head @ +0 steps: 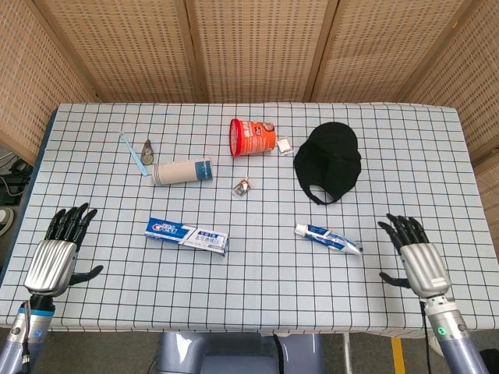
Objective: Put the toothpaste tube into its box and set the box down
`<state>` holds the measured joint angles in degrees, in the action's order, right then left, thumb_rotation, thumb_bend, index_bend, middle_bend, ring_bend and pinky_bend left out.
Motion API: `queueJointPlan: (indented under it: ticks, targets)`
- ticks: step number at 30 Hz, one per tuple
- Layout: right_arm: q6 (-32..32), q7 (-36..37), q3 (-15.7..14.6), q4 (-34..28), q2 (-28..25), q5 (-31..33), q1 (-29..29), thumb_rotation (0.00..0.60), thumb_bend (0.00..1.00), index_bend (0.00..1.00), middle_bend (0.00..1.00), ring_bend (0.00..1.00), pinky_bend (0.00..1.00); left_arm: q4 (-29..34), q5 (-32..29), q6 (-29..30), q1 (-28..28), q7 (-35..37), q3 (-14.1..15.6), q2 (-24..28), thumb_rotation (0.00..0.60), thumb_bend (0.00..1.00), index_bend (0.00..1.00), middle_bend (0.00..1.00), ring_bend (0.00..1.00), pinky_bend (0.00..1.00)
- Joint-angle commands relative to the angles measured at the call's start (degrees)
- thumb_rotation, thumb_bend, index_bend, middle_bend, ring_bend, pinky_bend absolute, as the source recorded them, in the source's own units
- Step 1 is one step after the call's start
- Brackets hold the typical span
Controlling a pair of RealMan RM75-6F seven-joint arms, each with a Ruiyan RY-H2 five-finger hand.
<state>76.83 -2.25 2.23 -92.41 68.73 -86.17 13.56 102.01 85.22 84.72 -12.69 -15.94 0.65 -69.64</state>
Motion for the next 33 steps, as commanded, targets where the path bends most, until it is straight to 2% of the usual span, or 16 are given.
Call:
queueJointPlan:
  ticks: [1,5,8,17,24,33]
  targets:
    - [-6.98,-7.66,1.96,-0.66,4.81,4.31,4.34,0.6,0.0,0.28,0.25,0.18,0.22,-0.06,-0.52,-0.72,0.02,-0.48,-0.09,-0.22,0.6,0.0,0.0,0.0,0.0,0.0]
    - [-14.05,-13.3,4.89,-1.26,8.25,12.2,8.46,0.6,0.04,0.34,0.31,0.22,0.23,0.01,-1.17,-1.38,0.06,-0.75,-0.45,-0.31,0.6,0.0,0.0,0.0,0.0,0.0]
    - [-18.78,-16.13,6.74,-1.44,8.93,18.02,11.34,0.6,0.08,0.36,0.33,0.24,0.25,-0.03,-1.4,-1.78,0.05,-0.8,-0.63,-0.37,0.6,0.0,0.0,0.0,0.0,0.0]
    - [-23.39,-25.83,10.32,2.08,13.0,32.09,18.22,0.6,0.17,0.4,0.36,0.27,0.27,-0.28,-2.74,-3.75,-0.33,-0.68,-1.3,-0.46,0.6,0.0,0.0,0.0,0.0,0.0]
    - [-24.26,-30.78,10.83,4.17,14.78,40.57,21.99,0.6,0.24,0.41,0.37,0.28,0.29,-0.2,-3.01,-4.35,-0.35,-0.55,-1.62,-0.26,0.6,0.0,0.0,0.0,0.0,0.0]
    - [-22.98,-35.38,9.85,6.0,17.59,46.57,25.47,0.6,0.25,0.41,0.37,0.28,0.29,-0.16,-3.22,-4.94,-0.3,-0.84,-1.8,-0.28,0.6,0.0,0.0,0.0,0.0,0.0]
